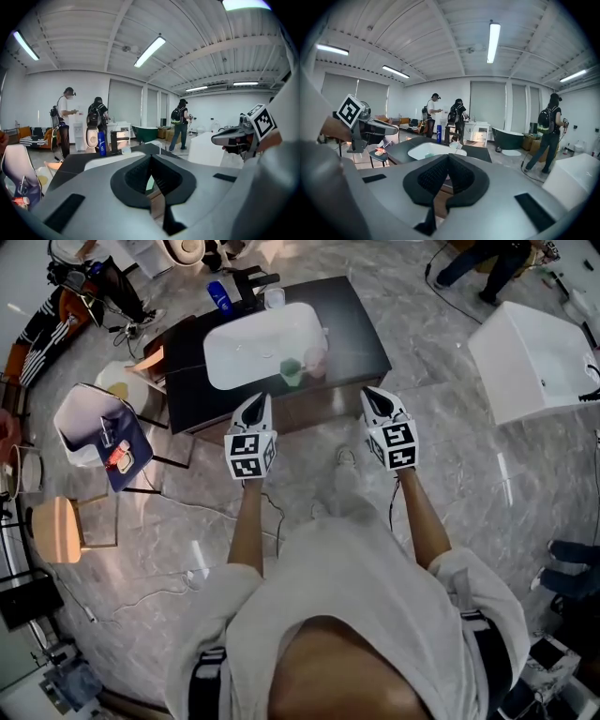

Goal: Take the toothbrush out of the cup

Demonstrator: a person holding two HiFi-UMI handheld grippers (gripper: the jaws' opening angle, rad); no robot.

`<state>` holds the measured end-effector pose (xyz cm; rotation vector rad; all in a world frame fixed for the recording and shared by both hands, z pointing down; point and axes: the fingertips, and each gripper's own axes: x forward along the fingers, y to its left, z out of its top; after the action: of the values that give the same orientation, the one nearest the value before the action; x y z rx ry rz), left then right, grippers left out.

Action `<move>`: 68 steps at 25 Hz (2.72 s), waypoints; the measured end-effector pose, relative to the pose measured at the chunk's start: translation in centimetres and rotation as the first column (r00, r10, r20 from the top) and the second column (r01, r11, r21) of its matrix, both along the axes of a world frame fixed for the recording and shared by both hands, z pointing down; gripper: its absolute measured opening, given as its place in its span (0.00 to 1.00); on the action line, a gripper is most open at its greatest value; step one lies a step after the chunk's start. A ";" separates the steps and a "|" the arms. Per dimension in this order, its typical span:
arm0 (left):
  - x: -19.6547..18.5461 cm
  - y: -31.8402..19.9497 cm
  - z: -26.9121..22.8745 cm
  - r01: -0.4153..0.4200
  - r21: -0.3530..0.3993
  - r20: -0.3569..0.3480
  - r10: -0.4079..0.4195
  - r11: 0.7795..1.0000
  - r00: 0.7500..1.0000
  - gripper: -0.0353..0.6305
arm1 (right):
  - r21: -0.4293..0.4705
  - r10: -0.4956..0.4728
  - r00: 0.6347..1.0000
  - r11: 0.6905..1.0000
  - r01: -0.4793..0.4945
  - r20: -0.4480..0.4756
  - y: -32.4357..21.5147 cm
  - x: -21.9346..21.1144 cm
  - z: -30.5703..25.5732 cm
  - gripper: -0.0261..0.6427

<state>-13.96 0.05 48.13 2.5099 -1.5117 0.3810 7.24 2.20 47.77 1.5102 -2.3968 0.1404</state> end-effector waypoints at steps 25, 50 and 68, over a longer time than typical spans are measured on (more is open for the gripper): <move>0.0 -15.9 1.9 0.294 -0.056 0.033 -0.292 0.954 0.956 0.09 | -0.042 -0.241 0.968 0.969 0.244 0.077 -22.8 0.6 2.3 0.06; -0.9 -18.1 9.1 0.106 -0.182 -0.010 -0.110 0.978 0.994 0.09 | -0.208 -0.104 0.989 0.970 0.124 0.102 -19.6 -2.6 10.2 0.06; -1.7 -17.5 9.9 0.144 -0.185 0.017 -0.143 0.972 0.990 0.09 | -0.250 -0.155 0.972 0.948 0.197 0.179 -23.0 -5.4 12.5 0.17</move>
<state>-15.65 -17.50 58.01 2.2445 -1.5689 0.4797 1.82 -20.76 60.31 1.1971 -2.4994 0.5373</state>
